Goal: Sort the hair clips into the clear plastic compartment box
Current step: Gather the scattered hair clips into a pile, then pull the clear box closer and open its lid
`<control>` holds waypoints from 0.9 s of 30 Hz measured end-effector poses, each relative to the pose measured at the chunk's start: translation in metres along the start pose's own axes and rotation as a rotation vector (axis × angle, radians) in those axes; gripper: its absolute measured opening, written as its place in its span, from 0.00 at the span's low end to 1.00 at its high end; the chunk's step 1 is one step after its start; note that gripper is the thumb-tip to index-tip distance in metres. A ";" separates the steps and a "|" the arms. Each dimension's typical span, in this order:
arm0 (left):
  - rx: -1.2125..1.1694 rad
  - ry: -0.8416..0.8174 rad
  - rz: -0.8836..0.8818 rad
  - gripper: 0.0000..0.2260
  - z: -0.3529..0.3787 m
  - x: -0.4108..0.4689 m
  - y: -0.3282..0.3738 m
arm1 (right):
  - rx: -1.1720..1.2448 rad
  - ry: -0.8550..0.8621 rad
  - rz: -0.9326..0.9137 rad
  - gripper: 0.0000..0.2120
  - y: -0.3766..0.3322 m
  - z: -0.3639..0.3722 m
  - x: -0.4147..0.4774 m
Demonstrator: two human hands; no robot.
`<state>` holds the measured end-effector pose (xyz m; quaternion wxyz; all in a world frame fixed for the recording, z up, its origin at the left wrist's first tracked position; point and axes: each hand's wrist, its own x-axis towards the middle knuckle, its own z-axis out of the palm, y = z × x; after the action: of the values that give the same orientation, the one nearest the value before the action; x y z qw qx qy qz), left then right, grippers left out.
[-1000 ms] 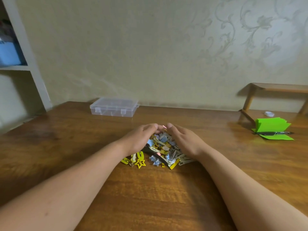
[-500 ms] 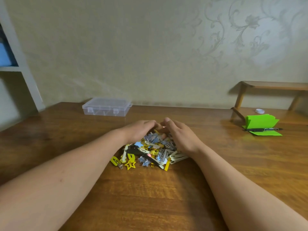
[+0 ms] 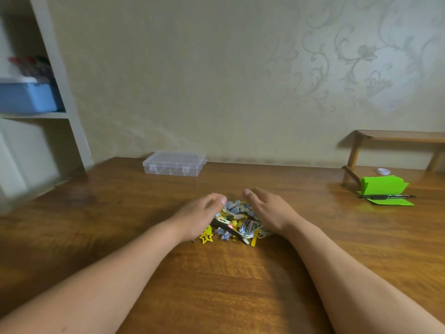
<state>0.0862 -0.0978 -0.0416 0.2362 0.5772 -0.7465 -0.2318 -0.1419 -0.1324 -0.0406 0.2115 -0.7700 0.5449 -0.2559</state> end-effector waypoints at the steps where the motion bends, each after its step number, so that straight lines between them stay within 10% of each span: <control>1: 0.008 -0.006 0.001 0.27 0.004 0.002 0.004 | 0.034 -0.007 -0.019 0.30 -0.001 0.002 -0.001; 27: -0.132 0.178 -0.052 0.23 0.025 0.010 0.023 | 0.048 0.140 -0.022 0.17 -0.006 0.019 -0.007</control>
<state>0.0516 -0.1004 -0.0460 0.3332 0.5979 -0.6904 -0.2343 -0.1275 -0.1226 -0.0533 0.1884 -0.7508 0.5438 -0.3244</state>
